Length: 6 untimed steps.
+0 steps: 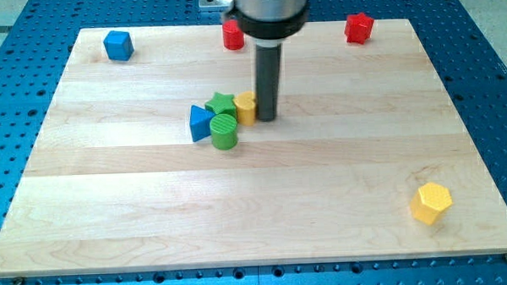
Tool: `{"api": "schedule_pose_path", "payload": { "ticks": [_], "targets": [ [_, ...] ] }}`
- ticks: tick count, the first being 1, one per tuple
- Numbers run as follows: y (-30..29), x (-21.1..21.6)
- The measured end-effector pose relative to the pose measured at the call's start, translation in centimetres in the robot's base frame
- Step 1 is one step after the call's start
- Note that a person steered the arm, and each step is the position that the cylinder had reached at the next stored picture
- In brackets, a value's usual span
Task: Push the green circle into the green star
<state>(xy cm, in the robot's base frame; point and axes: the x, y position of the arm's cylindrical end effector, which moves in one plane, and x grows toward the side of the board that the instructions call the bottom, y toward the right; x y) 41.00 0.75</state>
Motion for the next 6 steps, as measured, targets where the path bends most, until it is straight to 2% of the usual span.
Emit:
{"api": "schedule_pose_path", "payload": {
  "ticks": [1, 2, 3, 5, 6],
  "targets": [
    [-2.0, 2.0],
    [4.6, 4.1],
    [0.5, 7.3],
    [-5.2, 6.0],
    [1.1, 8.5]
  ]
}}
